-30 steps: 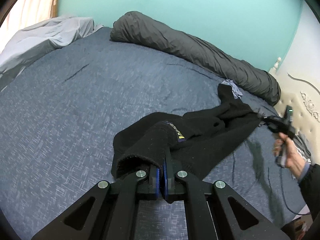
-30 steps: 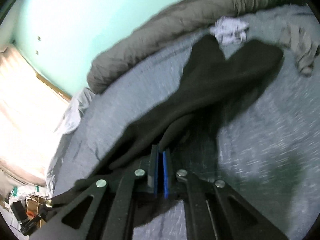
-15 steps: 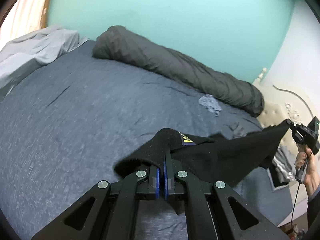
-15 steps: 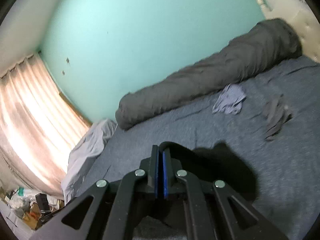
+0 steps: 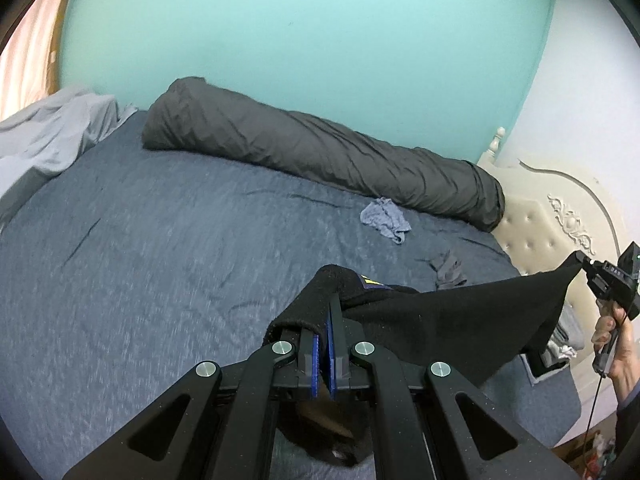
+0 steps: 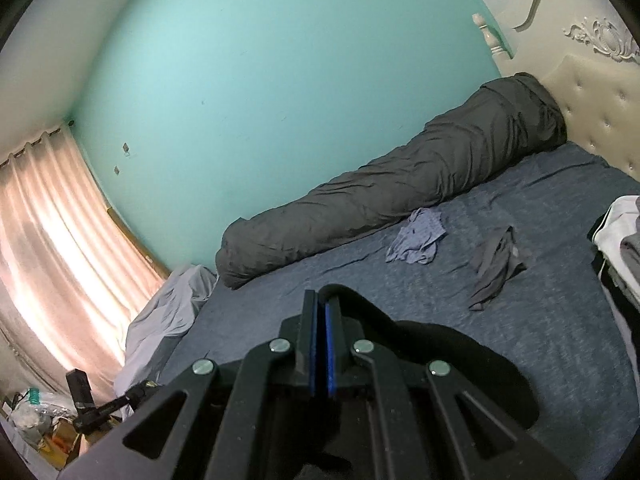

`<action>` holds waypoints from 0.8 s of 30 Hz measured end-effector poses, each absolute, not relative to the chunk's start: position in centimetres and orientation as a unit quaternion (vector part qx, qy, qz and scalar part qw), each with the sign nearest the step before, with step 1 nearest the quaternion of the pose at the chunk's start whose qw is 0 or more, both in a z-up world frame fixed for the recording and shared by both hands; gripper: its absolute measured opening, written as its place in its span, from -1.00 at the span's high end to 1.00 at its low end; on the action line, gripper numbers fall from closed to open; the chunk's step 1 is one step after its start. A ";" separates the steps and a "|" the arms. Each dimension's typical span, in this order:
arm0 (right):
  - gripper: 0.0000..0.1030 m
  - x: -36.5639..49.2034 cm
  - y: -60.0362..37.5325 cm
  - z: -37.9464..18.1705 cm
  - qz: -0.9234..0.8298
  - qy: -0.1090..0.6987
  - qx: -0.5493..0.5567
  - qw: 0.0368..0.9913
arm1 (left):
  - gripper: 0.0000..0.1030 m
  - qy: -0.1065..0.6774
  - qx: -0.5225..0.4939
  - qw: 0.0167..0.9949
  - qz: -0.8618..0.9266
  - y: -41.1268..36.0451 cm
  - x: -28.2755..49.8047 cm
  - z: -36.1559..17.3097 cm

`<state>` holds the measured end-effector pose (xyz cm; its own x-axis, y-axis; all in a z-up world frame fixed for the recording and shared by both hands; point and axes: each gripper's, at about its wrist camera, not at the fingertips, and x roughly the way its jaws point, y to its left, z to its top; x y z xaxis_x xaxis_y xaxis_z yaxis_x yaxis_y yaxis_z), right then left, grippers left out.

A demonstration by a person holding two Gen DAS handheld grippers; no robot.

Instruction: Fold clothes

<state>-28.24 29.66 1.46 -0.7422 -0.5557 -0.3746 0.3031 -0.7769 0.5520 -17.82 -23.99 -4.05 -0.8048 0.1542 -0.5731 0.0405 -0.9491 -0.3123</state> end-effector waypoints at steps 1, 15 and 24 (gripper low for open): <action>0.94 -28.5 30.0 1.6 -0.904 -0.235 0.269 0.235 | 0.95 -0.155 -0.310 0.031 0.937 -23.9 -18.5 -3.6; 0.94 -37.7 30.0 2.2 -0.911 -0.229 0.264 0.218 | 0.95 -0.148 -0.297 0.024 0.943 -24.4 -30.1 -0.9; 0.94 -35.6 28.9 -2.1 -0.902 -0.214 0.281 0.248 | 0.95 -0.152 -0.334 0.012 0.930 -25.8 -28.3 -5.9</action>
